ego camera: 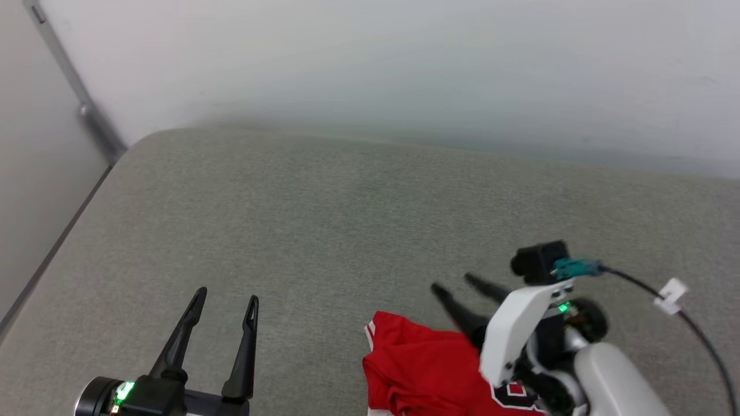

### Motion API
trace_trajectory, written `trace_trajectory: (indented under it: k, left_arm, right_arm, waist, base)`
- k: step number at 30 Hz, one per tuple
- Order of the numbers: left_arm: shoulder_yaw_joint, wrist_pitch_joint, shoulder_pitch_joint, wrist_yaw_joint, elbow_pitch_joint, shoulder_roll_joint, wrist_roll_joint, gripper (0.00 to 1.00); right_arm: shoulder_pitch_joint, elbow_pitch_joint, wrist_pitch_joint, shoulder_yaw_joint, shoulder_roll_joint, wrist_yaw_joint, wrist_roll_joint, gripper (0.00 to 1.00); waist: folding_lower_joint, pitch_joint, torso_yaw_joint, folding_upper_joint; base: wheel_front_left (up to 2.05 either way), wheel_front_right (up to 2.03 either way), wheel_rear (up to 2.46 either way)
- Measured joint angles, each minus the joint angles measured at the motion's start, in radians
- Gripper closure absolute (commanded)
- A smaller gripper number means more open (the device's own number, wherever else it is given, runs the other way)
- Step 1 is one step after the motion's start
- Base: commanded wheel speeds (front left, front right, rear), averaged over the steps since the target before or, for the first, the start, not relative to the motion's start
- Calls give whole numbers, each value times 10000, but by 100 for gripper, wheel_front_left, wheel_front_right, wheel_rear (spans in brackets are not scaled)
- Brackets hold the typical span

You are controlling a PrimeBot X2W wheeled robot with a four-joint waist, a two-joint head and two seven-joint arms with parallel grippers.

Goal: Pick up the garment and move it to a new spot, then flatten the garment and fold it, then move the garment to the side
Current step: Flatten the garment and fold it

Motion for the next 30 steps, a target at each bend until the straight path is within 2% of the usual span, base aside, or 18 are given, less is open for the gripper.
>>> trace_trajectory:
  k: [8, 10, 14, 20, 24, 30]
  left_arm:
    - [-42, 0, -142, 0, -46, -123, -31, 0]
    - [-35, 0, -187, 0, -46, -148, -46, 0]
    - [-125, 0, -317, 0, -46, -186, -44, 0]
    - [-157, 0, -315, -2, -48, -224, -105, 0]
    - [-161, 0, -199, -2, -2, -253, -176, 0]
    - [-163, 0, -3, -2, 151, -297, -282, 0]
  right_arm:
    - [-268, -1095, -1628, -1049, -2057, 2, -2882, 0]
    - [-244, -1233, -2059, -1461, -2380, 2, -3302, 0]
    - [64, -1607, -2834, -2249, -2614, 2, -3653, 0]
    - [1153, -2472, -3768, -3266, -2414, 2, -3705, 0]
    - [1956, -3072, -4351, -3789, -1785, 2, -3877, 0]
    - [2877, -3576, -4671, -3854, -878, 4, -4159, 0]
  waist:
    - [0, 36, -754, 0]
    - [0, 59, -901, 0]
    - [0, 125, -1070, 0]
    - [0, 151, -1094, 0]
    - [0, 165, -1078, 0]
    - [0, 95, -1027, 0]
  base:
    - [0, 0, 0]
    - [0, 0, 0]
    - [0, 0, 0]
    - [0, 0, 0]
    - [0, 0, 0]
    - [0, 0, 0]
